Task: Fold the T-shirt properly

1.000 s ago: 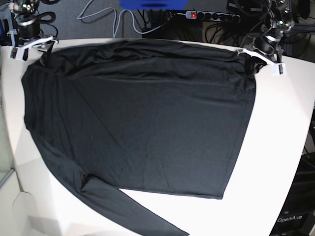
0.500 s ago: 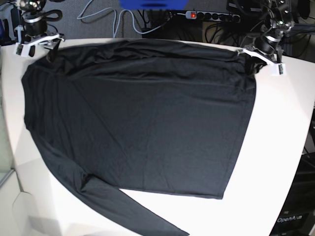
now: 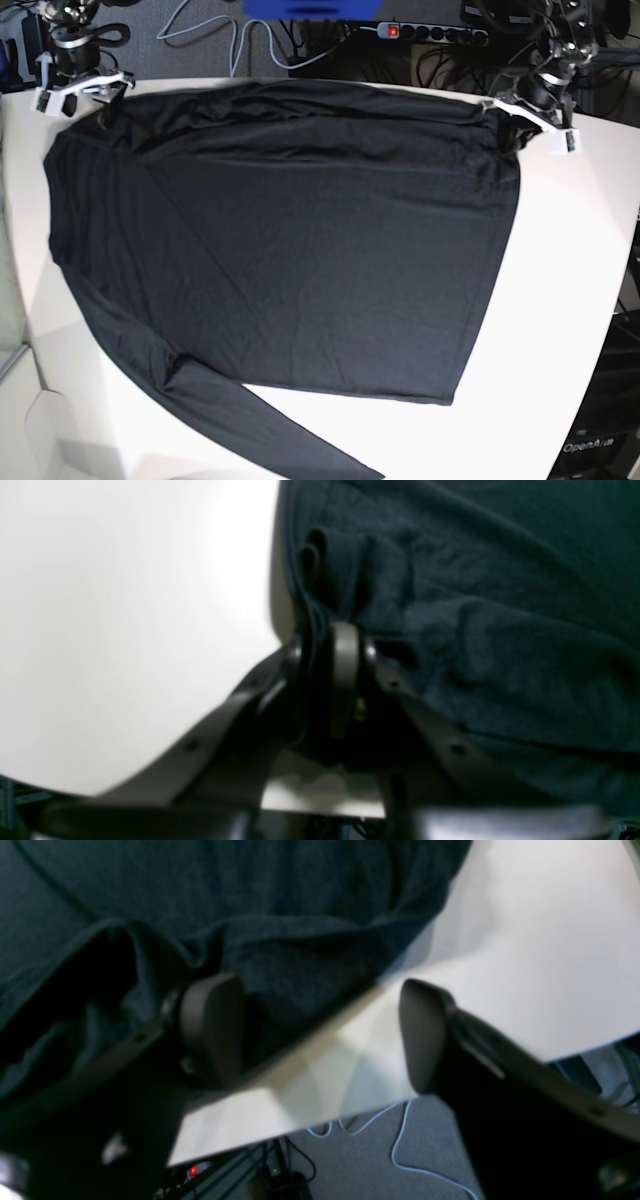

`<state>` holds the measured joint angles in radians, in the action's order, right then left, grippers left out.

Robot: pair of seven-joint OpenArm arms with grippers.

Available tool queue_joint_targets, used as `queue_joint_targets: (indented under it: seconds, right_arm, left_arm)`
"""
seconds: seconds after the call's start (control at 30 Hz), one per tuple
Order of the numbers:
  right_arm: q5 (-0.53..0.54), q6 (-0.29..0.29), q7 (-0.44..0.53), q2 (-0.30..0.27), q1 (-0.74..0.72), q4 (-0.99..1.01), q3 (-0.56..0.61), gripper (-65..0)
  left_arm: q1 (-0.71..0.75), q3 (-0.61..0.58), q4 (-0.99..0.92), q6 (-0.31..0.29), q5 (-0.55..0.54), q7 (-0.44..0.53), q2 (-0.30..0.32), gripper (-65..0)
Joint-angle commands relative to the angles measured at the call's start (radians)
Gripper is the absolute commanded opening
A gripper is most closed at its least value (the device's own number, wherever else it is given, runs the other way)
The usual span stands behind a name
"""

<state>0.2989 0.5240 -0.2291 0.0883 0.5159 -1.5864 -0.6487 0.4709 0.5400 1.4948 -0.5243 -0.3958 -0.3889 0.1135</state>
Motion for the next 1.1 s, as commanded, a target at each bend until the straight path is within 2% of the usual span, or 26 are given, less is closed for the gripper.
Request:
queue_joint_targets:
  seconds: [0.0, 0.27, 0.67, 1.0, 1.07]
  right_arm:
    - [0.006, 0.003, -0.005, -0.008, 0.008, -0.007, -0.003, -25.2]
    - [0.003, 0.003, -0.006, -0.009, -0.013, -0.007, -0.003, -64.6]
    - [0.004, 0.003, -0.005, -0.020, -0.015, -0.067, -0.009, -64.6]
    - [0.004, 0.003, -0.005, -0.020, -0.012, -0.167, -0.009, -64.6]
    - [0.004, 0.003, -0.005, -0.020, -0.012, -0.179, -0.009, -64.6]
  left_arm:
    - [0.010, -0.001, 0.005, 0.006, 0.028, -0.045, 0.004, -58.3]
    - [0.010, -0.001, 0.005, 0.006, 0.028, -0.045, 0.005, -58.3]
    - [-0.013, 0.001, 0.010, 0.013, 0.021, -0.045, 0.025, -58.3]
    - [-0.011, 0.001, 0.119, 0.016, 0.021, -0.048, 0.018, -58.3]
    - [-0.013, 0.002, 0.137, 0.016, 0.021, -0.081, 0.018, -58.3]
